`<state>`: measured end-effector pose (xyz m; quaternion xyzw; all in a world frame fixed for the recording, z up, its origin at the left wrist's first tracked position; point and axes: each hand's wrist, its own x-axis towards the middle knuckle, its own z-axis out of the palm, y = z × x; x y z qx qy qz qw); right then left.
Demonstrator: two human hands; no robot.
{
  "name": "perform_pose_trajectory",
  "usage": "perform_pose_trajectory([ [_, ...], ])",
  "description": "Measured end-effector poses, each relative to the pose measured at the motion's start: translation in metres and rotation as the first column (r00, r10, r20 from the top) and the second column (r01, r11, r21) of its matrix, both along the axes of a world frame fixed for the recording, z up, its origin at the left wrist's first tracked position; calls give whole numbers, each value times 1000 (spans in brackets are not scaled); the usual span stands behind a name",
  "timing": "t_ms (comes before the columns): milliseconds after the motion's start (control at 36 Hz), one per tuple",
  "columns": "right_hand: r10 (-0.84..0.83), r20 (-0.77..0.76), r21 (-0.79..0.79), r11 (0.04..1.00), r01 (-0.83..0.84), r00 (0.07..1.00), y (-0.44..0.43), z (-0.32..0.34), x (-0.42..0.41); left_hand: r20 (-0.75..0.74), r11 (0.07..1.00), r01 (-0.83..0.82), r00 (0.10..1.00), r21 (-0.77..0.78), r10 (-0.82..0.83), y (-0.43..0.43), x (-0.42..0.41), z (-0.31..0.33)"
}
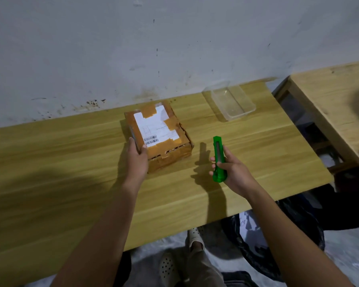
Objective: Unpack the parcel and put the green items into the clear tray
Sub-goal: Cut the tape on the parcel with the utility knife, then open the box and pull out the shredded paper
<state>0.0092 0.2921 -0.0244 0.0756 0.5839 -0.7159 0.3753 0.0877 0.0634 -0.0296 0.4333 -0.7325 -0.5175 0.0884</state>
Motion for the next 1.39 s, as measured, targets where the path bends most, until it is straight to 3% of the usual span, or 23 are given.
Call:
perform_pose_trajectory([
  [139, 46, -4, -23, 999, -46, 999, -8, -7, -15, 0, 993, -85, 996, -80, 86, -6, -14, -5],
  [222, 83, -108, 115, 991, -71, 991, -17, -16, -29, 10, 984, -129, 991, -126, 131, -10, -23, -7],
  [333, -41, -190, 252, 964, 89, 981, -38, -27, -55, 4, 969, -172, 984, -176, 176, -11, -33, -11],
  [528, 24, -353, 431, 891, 140, 935, -73, -41, -103, 78, 930, -202, 969, -306, 236, -5, -37, -23],
  [667, 56, -473, 557, 792, 249, 879, -99, -45, -129, -47, 882, -229, 972, -413, 230, 4, -34, -27],
  [1028, 392, -628, 691, 678, 251, 672, -97, -67, -135, -44, 873, -367, 927, -322, 373, 2, -42, -30],
  [1250, 320, -616, 666, 700, 258, 720, -118, -64, -160, -13, 878, -322, 940, -355, 340, -1, -42, -34],
  [1389, 355, -644, 659, 708, 254, 678, -118, -65, -166, -34, 880, -328, 941, -343, 338, -4, -41, -37],
])
